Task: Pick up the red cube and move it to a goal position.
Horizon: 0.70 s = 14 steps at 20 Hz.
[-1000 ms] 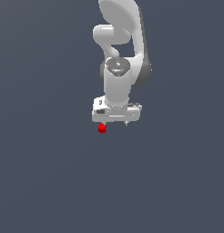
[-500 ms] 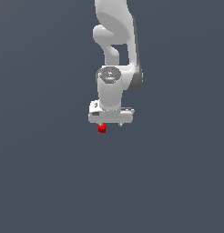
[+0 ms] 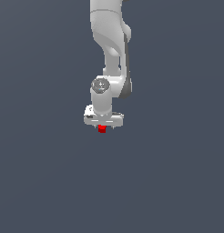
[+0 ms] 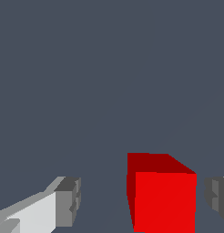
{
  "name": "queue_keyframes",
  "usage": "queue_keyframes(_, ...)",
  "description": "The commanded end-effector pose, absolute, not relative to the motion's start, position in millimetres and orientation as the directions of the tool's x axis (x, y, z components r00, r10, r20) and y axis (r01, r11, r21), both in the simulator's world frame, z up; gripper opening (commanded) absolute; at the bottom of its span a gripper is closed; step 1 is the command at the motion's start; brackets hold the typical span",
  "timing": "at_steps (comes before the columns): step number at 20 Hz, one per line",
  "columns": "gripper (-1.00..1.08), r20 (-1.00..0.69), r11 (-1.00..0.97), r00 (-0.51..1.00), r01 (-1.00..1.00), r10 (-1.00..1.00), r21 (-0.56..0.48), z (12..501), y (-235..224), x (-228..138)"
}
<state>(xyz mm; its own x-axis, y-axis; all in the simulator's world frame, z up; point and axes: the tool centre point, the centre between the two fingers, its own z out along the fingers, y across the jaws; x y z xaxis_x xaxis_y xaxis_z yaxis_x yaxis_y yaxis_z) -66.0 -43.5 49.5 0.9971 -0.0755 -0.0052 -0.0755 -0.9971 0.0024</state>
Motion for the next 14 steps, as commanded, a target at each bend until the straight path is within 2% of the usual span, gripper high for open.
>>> queue_keyframes(1, 1.00, -0.002, -0.996, 0.996, -0.089, -0.089, 0.002, 38, -50, -71)
queue_keyframes(9, 1.00, 0.000, -0.994, 0.994, -0.106, -0.106, 0.001, 22, -57, -78)
queue_keyframes(10, -1.00, 0.000, -0.994, 0.994, -0.106, -0.106, 0.001, 22, -57, -78)
queue_keyframes(14, -1.00, 0.000, -0.994, 0.994, -0.106, -0.106, 0.001, 22, -57, -78)
